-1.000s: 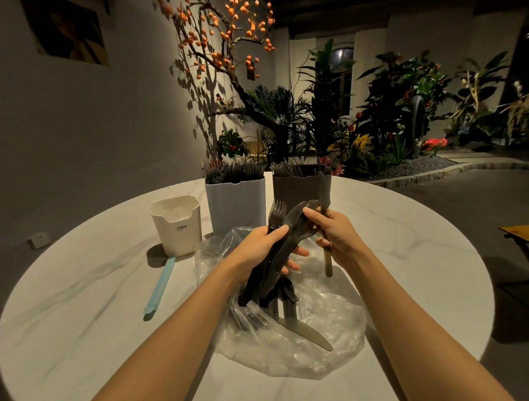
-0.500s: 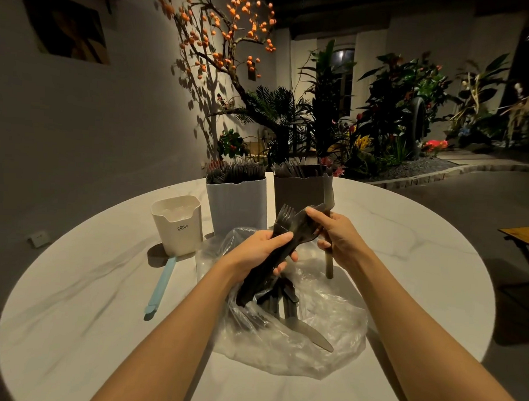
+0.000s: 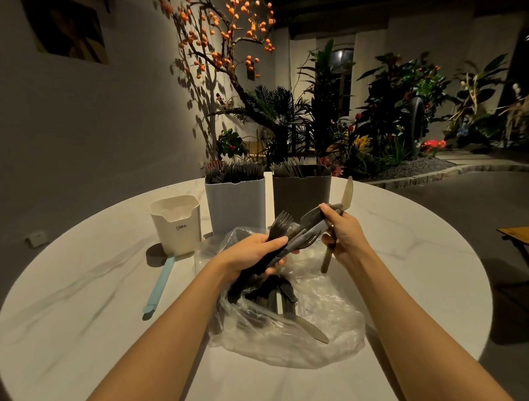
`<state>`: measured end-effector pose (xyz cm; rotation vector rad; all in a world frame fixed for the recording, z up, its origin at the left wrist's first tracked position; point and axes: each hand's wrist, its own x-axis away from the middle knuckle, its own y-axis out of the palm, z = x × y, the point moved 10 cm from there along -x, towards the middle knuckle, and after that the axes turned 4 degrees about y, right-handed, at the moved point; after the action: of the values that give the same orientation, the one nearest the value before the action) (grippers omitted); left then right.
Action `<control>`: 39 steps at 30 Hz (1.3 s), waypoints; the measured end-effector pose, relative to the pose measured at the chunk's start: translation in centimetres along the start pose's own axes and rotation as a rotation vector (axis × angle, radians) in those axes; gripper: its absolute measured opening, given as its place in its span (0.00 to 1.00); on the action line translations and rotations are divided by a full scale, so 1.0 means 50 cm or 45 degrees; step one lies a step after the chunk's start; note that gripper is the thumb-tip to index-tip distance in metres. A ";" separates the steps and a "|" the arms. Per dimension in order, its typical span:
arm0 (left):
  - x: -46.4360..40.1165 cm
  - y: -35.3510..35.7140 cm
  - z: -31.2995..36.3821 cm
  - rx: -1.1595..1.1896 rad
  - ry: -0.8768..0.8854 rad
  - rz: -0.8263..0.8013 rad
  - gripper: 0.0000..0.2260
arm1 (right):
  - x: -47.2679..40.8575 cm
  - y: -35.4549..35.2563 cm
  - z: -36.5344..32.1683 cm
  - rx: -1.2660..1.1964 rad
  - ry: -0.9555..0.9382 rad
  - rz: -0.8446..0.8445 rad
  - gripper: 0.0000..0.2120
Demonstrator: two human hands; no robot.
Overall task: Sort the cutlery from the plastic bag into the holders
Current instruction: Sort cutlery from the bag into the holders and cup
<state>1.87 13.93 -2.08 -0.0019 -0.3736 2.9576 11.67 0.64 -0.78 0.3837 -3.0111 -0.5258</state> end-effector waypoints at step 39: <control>-0.019 0.001 0.012 -0.479 0.145 0.081 0.11 | -0.001 -0.042 -0.004 -0.241 -0.052 0.159 0.15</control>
<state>2.77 13.57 -1.53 -0.2292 -0.9195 2.8810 12.24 -1.33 -1.32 0.1742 -2.9634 -0.8073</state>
